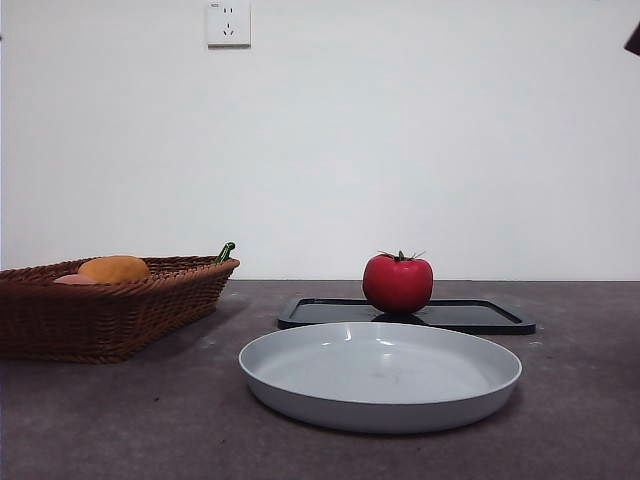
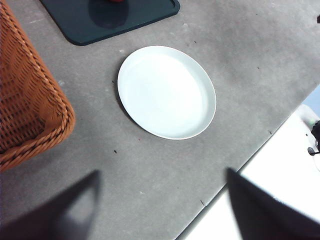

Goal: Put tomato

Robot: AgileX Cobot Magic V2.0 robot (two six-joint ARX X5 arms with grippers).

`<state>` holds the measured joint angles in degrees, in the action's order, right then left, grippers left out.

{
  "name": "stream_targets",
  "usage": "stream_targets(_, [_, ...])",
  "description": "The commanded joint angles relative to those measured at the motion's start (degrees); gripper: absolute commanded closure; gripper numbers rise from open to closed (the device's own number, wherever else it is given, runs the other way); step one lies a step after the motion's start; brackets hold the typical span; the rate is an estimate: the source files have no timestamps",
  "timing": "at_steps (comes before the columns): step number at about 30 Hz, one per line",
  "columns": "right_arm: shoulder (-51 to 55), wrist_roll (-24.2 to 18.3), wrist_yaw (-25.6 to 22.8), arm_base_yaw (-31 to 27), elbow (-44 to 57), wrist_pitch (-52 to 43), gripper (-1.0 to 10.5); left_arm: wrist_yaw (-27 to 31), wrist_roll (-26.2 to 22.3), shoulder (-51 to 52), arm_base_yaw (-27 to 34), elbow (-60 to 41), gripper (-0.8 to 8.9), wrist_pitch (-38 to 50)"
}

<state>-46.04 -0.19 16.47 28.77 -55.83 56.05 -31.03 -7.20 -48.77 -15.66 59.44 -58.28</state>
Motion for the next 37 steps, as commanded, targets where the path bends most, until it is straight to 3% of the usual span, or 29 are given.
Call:
stream_targets(1, [-0.3, 0.2, 0.1, 0.3, -0.5, -0.8, 8.6, -0.3, -0.7, -0.3, -0.2, 0.9, 6.89, 0.4])
stream_targets(4, [-0.3, 0.2, 0.1, 0.3, -0.5, -0.8, 9.4, -0.3, -0.7, -0.3, -0.2, 0.9, 8.06, 0.4])
stream_targets(37, [-0.3, 0.2, 0.1, 0.3, -0.5, -0.7, 9.4, -0.3, -1.2, 0.1, -0.3, 0.9, 8.06, 1.4])
